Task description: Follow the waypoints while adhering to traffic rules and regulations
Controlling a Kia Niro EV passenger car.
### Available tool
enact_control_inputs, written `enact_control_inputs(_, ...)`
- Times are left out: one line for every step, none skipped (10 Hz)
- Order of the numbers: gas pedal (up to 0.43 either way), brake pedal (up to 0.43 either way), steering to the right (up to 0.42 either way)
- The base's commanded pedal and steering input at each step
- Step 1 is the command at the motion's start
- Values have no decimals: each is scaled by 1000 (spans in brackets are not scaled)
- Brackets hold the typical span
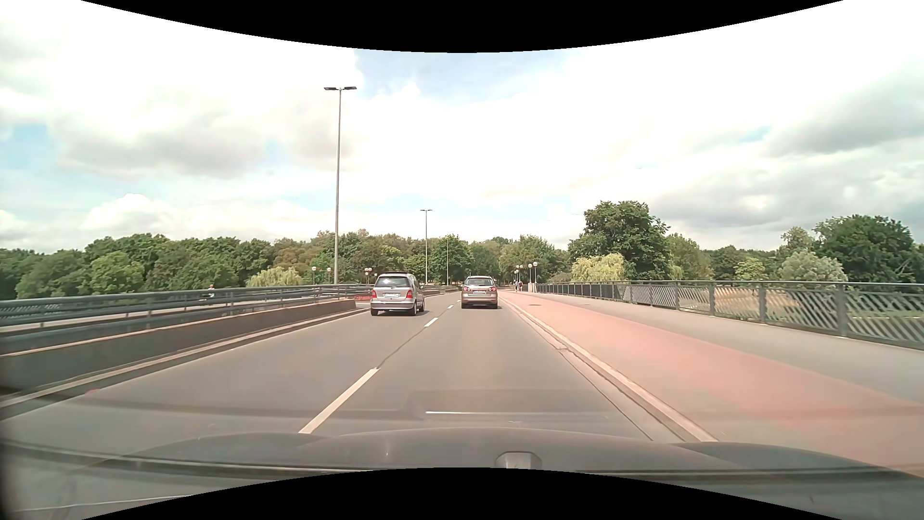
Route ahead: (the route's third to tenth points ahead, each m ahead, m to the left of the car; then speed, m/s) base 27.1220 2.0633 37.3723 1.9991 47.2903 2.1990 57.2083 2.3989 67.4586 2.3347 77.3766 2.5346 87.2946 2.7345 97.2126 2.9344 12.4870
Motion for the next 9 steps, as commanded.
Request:
enact_control_inputs(28,18,-2)
enact_control_inputs(79,18,-2)
enact_control_inputs(87,18,-2)
enact_control_inputs(118,18,-2)
enact_control_inputs(130,18,-2)
enact_control_inputs(138,18,-3)
enact_control_inputs(150,18,-3)
enact_control_inputs(157,18,-4)
enact_control_inputs(157,18,-4)
